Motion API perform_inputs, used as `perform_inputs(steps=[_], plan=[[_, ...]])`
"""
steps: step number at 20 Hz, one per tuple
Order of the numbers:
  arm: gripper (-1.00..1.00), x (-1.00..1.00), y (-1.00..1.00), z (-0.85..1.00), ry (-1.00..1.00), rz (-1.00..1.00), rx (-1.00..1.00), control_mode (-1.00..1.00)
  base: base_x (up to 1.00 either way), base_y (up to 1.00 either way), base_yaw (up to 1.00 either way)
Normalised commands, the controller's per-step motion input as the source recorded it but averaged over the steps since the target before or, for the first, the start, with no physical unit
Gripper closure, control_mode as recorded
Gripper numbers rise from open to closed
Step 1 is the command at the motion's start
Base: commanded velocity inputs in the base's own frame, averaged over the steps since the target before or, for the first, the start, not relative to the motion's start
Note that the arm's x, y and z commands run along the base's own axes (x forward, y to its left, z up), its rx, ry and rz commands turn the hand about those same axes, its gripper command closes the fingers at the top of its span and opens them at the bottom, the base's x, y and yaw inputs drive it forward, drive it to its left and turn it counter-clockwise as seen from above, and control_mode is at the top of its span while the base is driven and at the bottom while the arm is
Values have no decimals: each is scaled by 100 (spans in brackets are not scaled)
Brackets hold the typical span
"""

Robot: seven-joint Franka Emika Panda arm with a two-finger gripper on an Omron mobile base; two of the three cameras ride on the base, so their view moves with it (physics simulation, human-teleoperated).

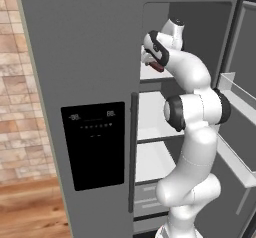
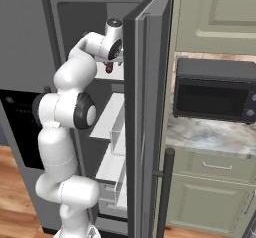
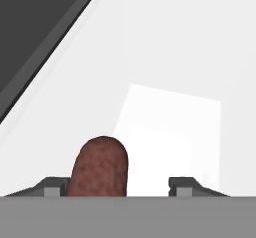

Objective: Retrieve the sausage and cheese from the fridge and place them on the cutting board on the counter.

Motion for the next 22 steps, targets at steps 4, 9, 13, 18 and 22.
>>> perform_inputs(steps=[4, 9, 13, 18, 22], plan=[[100, -45, 0, -42, -2, 0, 0, -100, 0, 0, 0], [100, -63, 0, -42, -8, 0, 0, -100, 0, 0, 0], [100, -75, 0, -24, -7, 0, 0, -100, 0, 0, 0], [100, -83, -1, 0, 0, 0, 1, -100, 0, 0, 0], [100, -92, 0, 5, 0, -4, 5, -100, 0, 0, 0]])
